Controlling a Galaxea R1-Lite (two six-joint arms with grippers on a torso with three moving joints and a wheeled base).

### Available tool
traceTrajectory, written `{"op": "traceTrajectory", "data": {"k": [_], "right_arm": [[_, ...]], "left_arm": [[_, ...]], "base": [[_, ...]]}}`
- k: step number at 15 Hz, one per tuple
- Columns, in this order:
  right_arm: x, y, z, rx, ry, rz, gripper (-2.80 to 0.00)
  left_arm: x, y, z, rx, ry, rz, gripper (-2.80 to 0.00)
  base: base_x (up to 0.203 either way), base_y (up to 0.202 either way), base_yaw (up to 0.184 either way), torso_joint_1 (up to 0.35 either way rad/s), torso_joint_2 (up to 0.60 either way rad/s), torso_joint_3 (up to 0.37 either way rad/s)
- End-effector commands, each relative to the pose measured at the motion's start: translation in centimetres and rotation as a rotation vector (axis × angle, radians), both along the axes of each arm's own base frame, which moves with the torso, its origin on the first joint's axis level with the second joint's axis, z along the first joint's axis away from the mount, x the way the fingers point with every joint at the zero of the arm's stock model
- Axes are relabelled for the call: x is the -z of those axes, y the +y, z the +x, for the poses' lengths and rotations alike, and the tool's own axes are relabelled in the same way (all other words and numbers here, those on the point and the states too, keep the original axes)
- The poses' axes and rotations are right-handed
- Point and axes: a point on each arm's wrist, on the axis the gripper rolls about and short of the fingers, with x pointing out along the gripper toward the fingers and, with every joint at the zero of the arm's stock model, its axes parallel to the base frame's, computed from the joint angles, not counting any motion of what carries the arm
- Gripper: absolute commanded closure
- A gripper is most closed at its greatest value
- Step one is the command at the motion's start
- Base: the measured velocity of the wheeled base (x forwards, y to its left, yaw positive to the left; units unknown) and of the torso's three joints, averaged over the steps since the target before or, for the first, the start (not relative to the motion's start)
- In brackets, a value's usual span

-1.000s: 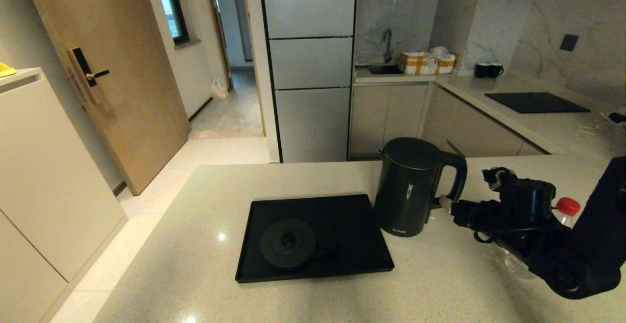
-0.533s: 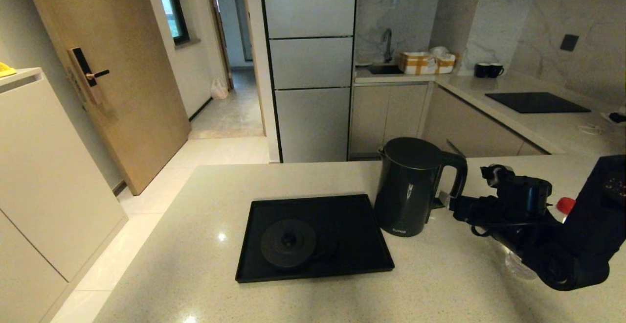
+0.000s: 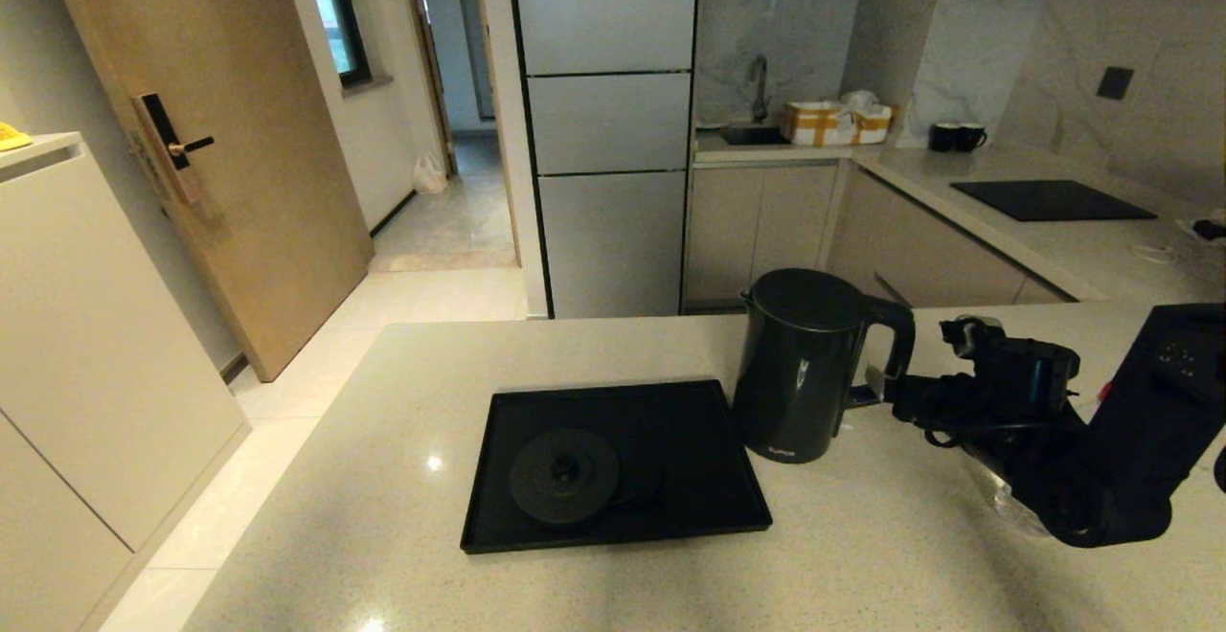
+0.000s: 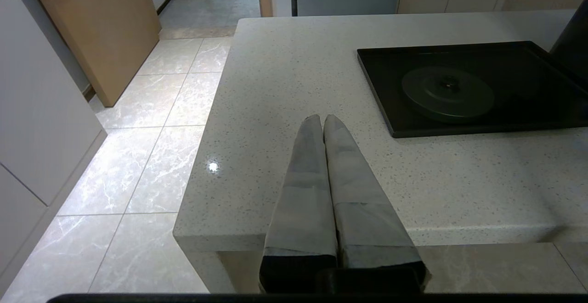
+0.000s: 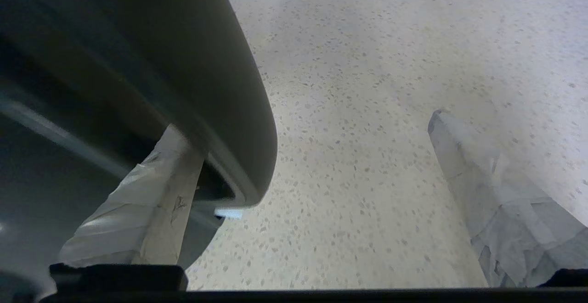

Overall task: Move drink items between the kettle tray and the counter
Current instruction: Return the kettle to its original position

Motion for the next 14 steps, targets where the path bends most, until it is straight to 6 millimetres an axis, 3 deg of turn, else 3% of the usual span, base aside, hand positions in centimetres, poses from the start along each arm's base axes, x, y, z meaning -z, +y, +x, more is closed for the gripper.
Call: {"op": "traceTrajectory", "data": {"k": [1,8,14], "right_arm": [[0.5,0.2,0.8,-0.008,-0.007,-0.01,-2.8],[1.7,1.1,2.9,-0.042,-0.012,-0.077,-2.8],[1.2,1.1,3.7,-0.038,-0.02,-0.081,-2.8]], "left_arm": [[0.0,0.0,0.0,0.0,0.0,0.0,0.0],[0.0,0.0,0.0,0.0,0.0,0.0,0.0],[0.0,0.0,0.0,0.0,0.0,0.0,0.0]], "base": [[0.0,0.0,0.0,0.0,0.0,0.0],[0.0,0.0,0.0,0.0,0.0,0.0],[0.0,0.0,0.0,0.0,0.0,0.0]]}}
